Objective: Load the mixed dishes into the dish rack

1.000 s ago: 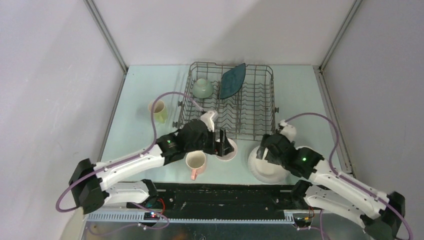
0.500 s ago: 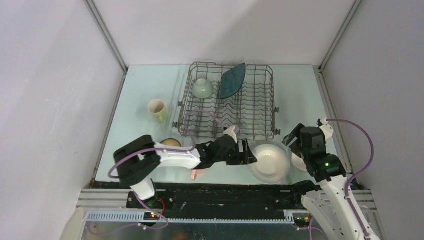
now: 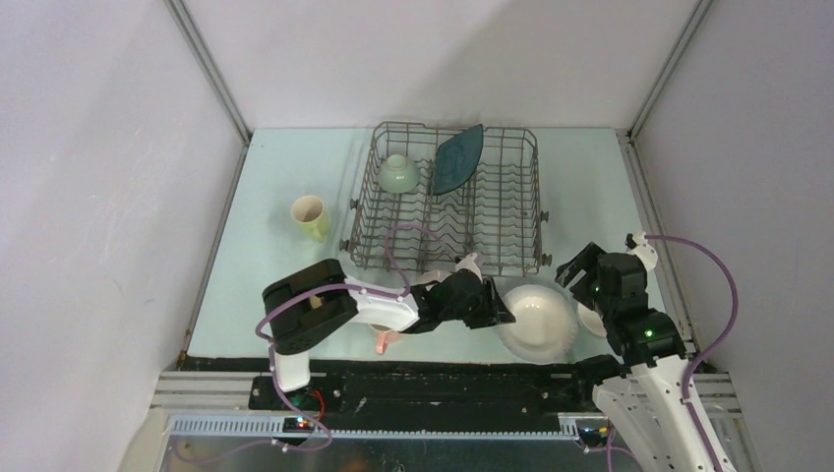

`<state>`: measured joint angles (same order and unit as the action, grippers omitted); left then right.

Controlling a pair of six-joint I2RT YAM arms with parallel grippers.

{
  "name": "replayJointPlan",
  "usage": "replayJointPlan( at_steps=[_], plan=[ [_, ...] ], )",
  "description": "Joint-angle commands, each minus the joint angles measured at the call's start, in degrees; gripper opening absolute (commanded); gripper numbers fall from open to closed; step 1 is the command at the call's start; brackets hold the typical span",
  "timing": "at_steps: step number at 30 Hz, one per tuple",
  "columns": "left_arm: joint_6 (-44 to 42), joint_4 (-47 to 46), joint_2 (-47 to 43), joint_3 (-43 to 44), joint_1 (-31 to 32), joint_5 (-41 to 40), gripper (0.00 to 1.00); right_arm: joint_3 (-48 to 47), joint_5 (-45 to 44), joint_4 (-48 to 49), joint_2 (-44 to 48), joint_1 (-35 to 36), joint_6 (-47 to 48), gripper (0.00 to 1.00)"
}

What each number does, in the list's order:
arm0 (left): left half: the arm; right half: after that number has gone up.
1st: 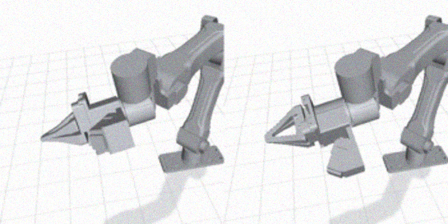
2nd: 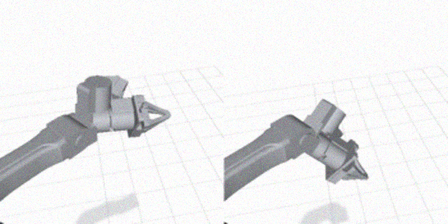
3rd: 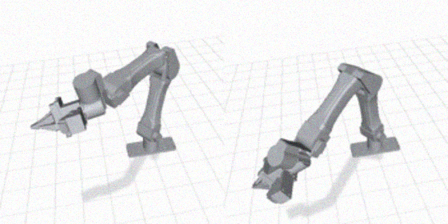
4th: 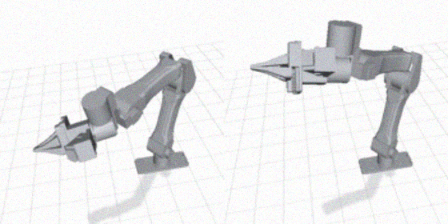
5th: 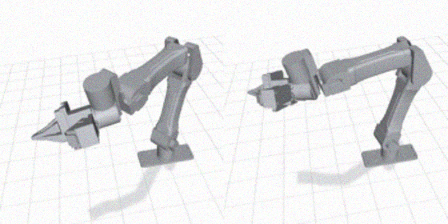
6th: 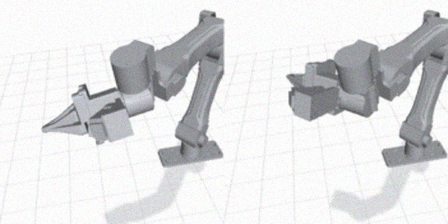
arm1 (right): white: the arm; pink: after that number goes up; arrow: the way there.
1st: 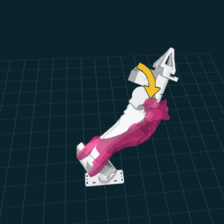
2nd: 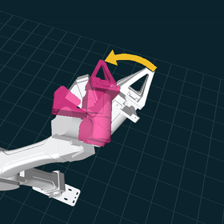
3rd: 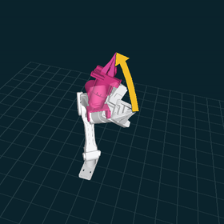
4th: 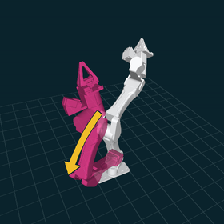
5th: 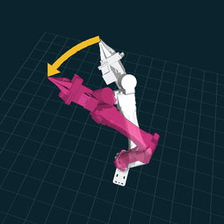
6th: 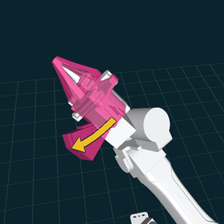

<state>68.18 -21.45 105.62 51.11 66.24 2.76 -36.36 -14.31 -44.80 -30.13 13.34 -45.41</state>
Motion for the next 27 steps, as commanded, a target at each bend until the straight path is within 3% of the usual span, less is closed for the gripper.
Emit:
replayJointPlan(
  at_steps=[1,2,4,7,22,27],
  plan=[
    [2.0,-4.7,0.1,0.4,0.5,-0.4,0.38,-0.5,1.0,2.1,1.1,-0.6,1.3,0.77],
    [2.1,-5.5,-0.5,-0.5,0.5,-1.2,0.25,-0.5,1.1,2.2,1.4,-0.7,1.3,0.77],
    [2.4,-6.2,-1.5,-1.6,0.5,-2.3,0.12,-0.5,1.4,2.1,1.7,-0.9,1.1,0.77],
    [0.6,-4.4,-3.1,-1.6,0.4,-3.4,0.01,-0.5,1.5,2.1,2.0,-1.0,1.1,0.77],
    [-15.2,21.1,-24.5,0.3,0.5,-9.7,0.00,-0.5,3.0,4.1,2.8,-1.4,2.9,0.76],
    [-20.3,35.1,-34.5,4.6,0.4,-14.2,0.00,-0.7,3.3,5.0,2.9,-1.4,3.7,0.76]
  ],
)
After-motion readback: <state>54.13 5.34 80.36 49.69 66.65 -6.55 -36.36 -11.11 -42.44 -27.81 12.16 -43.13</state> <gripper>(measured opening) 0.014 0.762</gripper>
